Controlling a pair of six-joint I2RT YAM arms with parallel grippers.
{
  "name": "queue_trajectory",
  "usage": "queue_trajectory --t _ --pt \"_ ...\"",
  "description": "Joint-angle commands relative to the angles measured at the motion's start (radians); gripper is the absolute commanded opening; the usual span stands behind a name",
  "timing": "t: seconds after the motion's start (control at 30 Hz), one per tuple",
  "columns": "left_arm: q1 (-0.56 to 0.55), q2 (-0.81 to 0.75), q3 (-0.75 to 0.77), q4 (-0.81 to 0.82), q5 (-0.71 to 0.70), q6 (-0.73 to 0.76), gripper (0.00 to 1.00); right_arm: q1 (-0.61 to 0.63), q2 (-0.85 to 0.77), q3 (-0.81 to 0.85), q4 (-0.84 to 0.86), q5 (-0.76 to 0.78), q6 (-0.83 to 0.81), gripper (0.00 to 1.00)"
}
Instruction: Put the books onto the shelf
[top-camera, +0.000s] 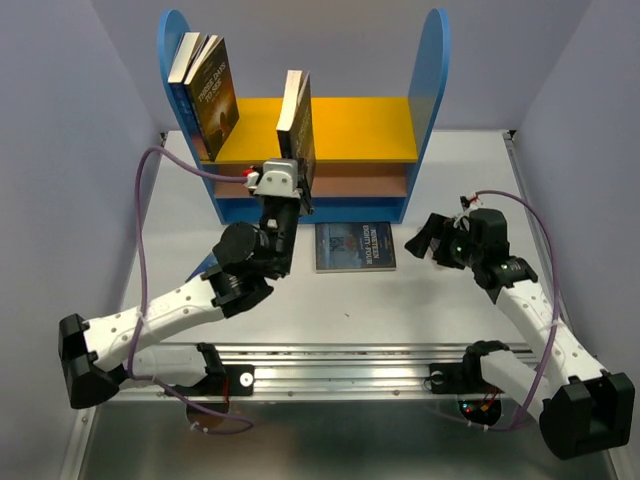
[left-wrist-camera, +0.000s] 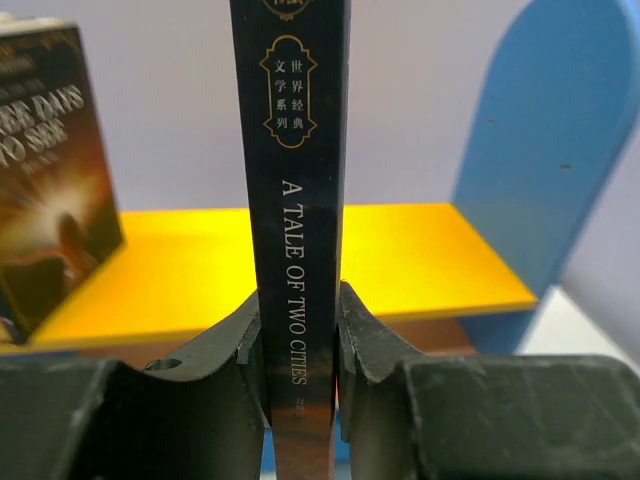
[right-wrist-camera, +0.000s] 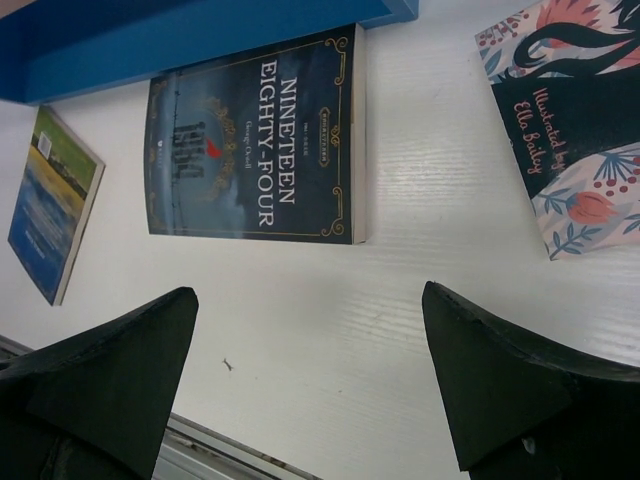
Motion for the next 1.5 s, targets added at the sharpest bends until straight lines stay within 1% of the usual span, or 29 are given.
queue_trajectory --t 0.0,0.03,0.07,0.1,0.13,0.2,0.23,0.27,0.37,0.4,0.43,0.53,0.67,0.8,0.87,1.0,1.1,1.2,1.23,1.33,1.43,1.47 --pt "0.085 0.049 0.063 0.457 0.031 0.362 0.0 0.009 0.022 0.068 0.001 0.02 -0.035 1.0" --pt "0.13 0.054 0.095 0.378 0.082 0.317 0.0 0.009 0.026 0.074 0.001 0.021 -0.038 1.0" --pt "0.242 0.054 0.115 0.318 0.137 0.187 0.0 0.009 0.037 0.086 0.003 0.023 -0.041 1.0" --pt "0.298 0.057 0.129 0.272 0.203 0.131 0.0 0.009 0.041 0.091 0.003 0.024 -0.046 1.0" --pt "0.382 0.061 0.123 0.274 0.29 0.097 0.0 0.009 0.046 0.094 0.003 0.026 -0.047 1.0" --pt "0.429 0.069 0.089 0.352 0.354 0.101 0.0 0.009 0.058 0.102 0.001 0.026 -0.054 1.0" --pt "0.457 0.087 0.06 0.435 0.36 0.111 0.0 0.009 0.061 0.103 0.003 0.024 -0.055 1.0" --pt "0.457 0.098 0.06 0.451 0.371 0.114 0.0 0.009 0.068 0.105 0.003 0.024 -0.057 1.0" --pt "0.544 0.152 0.095 0.416 0.435 0.051 0.0 0.009 0.087 0.111 0.001 0.037 -0.063 1.0" --pt "0.544 0.166 0.103 0.406 0.466 0.031 0.0 0.009 0.094 0.116 0.003 0.038 -0.063 1.0" --pt "0.573 0.19 0.114 0.406 0.486 0.013 0.0 0.009 0.107 0.122 0.003 0.038 -0.063 1.0" --pt "0.607 0.23 0.111 0.438 0.474 -0.006 0.0 0.009 0.127 0.131 0.003 0.034 -0.061 1.0" --pt "0.675 0.253 0.1 0.422 0.501 -0.087 0.0 0.009 0.138 0.136 0.003 0.038 -0.063 1.0" --pt "0.685 0.267 0.069 0.442 0.465 -0.067 0.0 0.009 0.138 0.139 0.001 0.041 -0.061 1.0" --pt "0.69 0.265 0.049 0.448 0.425 -0.06 0.0 0.009 0.14 0.137 0.003 0.043 -0.058 1.0" --pt "0.719 0.264 0.028 0.437 0.376 -0.055 0.0 0.009 0.14 0.133 0.003 0.041 -0.055 1.0" --pt "0.733 0.27 0.022 0.42 0.301 -0.058 0.0 0.009 0.149 0.13 0.001 0.043 -0.055 1.0" --pt "0.748 0.282 0.028 0.393 0.282 -0.072 0.0 0.009 0.158 0.129 0.003 0.035 -0.049 1.0" --pt "0.757 0.29 0.048 0.354 0.268 -0.095 0.0 0.009 0.164 0.129 0.003 0.032 -0.047 1.0" --pt "0.783 0.302 0.065 0.317 0.251 -0.121 0.0 0.009 0.167 0.129 0.001 0.023 -0.046 1.0" --pt "0.797 0.301 0.065 0.29 0.256 -0.162 0.0 0.009 0.161 0.128 0.003 0.02 -0.044 1.0" --pt "0.799 0.301 0.065 0.282 0.262 -0.17 0.02 0.009 0.158 0.128 0.003 0.021 -0.046 1.0"
